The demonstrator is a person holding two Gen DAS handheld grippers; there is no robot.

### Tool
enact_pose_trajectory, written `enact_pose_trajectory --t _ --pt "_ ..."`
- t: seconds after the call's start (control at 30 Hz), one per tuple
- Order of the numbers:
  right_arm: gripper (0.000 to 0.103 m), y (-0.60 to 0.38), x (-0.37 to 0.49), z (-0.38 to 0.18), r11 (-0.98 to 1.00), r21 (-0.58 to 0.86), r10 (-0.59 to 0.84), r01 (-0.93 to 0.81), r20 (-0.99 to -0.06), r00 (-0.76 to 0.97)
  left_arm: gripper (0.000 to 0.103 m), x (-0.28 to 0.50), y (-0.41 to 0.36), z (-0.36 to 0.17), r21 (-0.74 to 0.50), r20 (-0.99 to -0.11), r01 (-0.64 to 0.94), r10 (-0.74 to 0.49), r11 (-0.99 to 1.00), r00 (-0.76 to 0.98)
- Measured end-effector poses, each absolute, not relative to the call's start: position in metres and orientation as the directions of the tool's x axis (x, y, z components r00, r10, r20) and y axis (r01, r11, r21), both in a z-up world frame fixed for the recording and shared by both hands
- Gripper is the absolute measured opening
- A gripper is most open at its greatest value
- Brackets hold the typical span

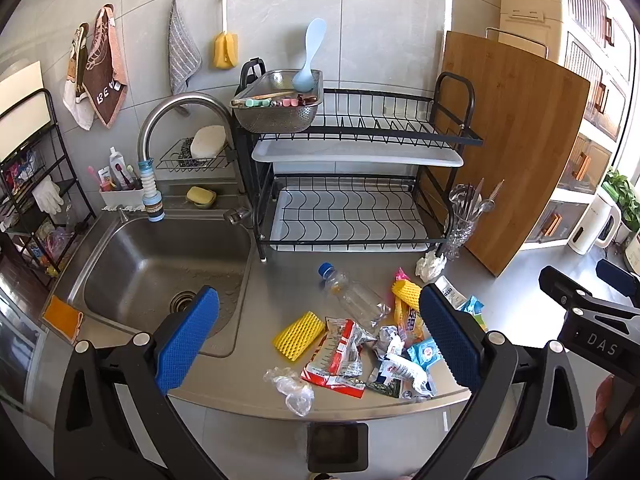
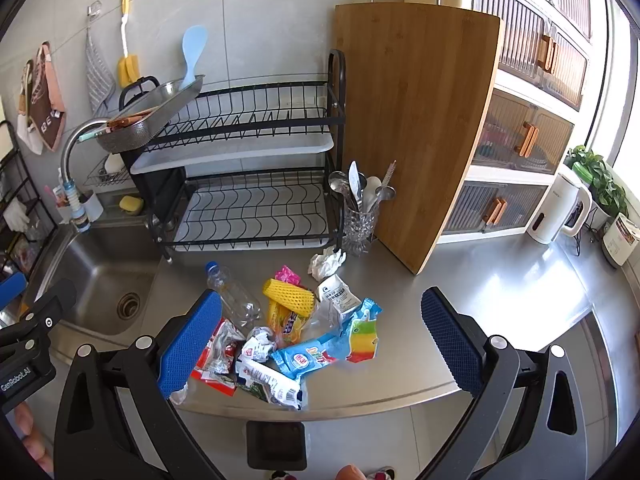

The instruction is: Collect trash

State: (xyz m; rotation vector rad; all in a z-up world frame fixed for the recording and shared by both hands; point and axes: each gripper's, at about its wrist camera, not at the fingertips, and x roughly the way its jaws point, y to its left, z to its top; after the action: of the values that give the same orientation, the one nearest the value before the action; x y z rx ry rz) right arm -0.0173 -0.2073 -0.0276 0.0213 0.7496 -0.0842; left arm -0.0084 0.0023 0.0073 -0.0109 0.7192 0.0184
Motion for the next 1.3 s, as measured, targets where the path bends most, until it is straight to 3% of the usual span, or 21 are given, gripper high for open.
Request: enact_pose_trajectory --t 1.3 --pt "0.100 -0.2070 -0.0228 -0.0241 0.996 -0.003 -0.066 0.086 -0.670 0.739 0.095 -0.0143 0.0060 0.0076 0.003 -0.648 -0.040 0.032 0.999 0.761"
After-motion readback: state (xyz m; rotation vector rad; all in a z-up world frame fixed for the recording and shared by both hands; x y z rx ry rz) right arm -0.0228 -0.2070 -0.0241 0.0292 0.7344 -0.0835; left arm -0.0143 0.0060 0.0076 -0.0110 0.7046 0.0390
